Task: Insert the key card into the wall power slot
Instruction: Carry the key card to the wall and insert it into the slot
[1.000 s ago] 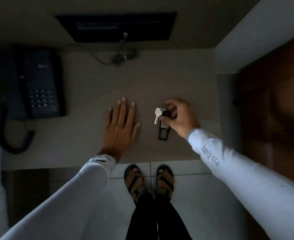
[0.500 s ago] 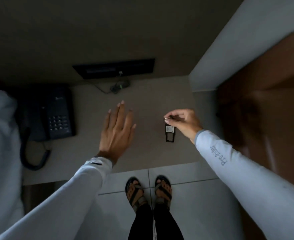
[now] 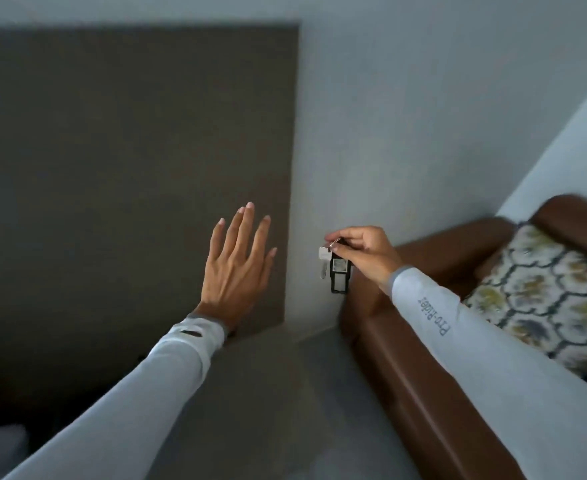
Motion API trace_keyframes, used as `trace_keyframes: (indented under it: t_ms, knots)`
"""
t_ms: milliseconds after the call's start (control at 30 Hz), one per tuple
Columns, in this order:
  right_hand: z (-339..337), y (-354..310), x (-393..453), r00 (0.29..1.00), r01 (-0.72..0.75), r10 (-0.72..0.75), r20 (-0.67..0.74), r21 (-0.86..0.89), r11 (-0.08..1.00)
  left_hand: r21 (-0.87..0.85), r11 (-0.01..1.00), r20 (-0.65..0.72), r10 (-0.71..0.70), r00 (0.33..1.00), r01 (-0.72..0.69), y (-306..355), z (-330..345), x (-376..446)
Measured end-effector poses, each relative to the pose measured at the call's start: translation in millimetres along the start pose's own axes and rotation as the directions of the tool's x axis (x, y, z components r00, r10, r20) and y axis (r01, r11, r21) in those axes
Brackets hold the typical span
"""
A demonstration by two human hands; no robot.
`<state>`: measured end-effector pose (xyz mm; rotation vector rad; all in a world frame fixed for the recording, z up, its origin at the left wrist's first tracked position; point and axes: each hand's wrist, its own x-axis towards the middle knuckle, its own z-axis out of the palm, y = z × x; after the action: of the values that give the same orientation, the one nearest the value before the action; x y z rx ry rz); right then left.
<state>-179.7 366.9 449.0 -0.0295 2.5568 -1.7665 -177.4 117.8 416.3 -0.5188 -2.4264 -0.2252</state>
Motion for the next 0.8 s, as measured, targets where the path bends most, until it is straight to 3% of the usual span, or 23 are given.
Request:
trace_keyframes:
  t_ms: [200, 367, 800]
  knots:
    - [-147, -102, -56, 0.970, 0.130, -0.140, -0.196, -0.064, 0.989, -0.085, 0.969, -0.239, 0.206, 0.949, -0.232, 103, -70, 135]
    - [-270, -143, -147, 0.891, 0.157, -0.186, -0.414, -0.103, 0.982, -0.138, 0.910, -0.327, 0.330, 0.886, -0.390, 235, -124, 202]
    - [-516, -160, -448, 0.643, 0.030, -0.161, -0.749, -0.185, 0.982, -0.271, 0.760, -0.456, 0.439, 0.774, -0.590, 593, -232, 207]
